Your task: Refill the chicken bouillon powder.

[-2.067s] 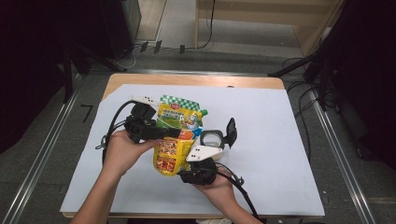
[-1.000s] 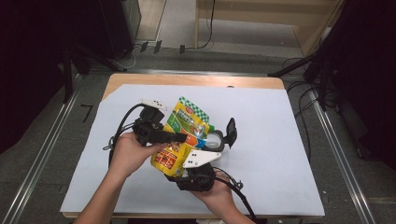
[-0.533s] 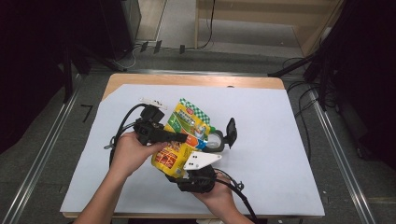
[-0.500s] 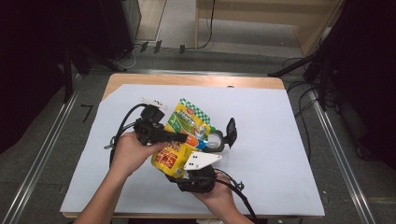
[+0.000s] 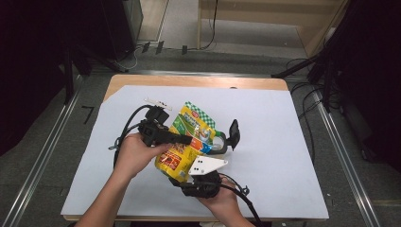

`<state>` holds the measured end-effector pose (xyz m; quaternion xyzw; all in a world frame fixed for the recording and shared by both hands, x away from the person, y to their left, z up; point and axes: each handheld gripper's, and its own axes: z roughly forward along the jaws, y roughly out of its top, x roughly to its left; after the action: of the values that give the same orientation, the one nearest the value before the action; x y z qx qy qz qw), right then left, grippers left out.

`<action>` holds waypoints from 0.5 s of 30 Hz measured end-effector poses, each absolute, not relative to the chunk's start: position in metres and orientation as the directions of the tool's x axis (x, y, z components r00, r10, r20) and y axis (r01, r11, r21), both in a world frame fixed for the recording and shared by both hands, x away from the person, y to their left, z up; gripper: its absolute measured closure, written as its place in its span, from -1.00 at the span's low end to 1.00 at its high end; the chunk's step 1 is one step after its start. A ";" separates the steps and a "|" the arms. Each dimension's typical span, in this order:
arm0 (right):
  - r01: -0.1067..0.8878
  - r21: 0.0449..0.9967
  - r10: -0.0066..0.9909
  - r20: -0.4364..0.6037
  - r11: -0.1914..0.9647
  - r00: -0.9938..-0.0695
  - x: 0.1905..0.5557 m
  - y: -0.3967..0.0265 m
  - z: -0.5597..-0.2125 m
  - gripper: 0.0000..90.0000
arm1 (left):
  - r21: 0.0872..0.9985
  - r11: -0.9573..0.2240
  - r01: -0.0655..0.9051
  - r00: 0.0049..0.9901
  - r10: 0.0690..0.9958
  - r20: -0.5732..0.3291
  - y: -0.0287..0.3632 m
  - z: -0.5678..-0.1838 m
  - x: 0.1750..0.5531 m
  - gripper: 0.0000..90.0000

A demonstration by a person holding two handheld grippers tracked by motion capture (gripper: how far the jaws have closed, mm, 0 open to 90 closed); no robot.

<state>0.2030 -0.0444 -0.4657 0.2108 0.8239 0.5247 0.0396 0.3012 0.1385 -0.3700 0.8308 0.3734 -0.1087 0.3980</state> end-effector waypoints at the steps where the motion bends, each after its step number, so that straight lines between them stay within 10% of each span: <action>1: 0.307 0.881 0.389 0.157 0.360 -0.908 0.203 -0.044 -0.466 0.35 | 0.578 -0.404 0.709 0.695 0.536 -0.479 0.138 -0.370 0.301 0.65; 15: 0.310 0.875 0.381 0.161 0.372 -0.910 0.200 -0.036 -0.467 0.33 | 0.560 -0.415 0.717 0.682 0.586 -0.438 0.132 -0.370 0.299 0.70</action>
<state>0.2002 -0.0357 -0.4672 0.2089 0.8274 0.5202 0.0342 0.2991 0.1322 -0.3698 0.8367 0.3894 -0.0870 0.3752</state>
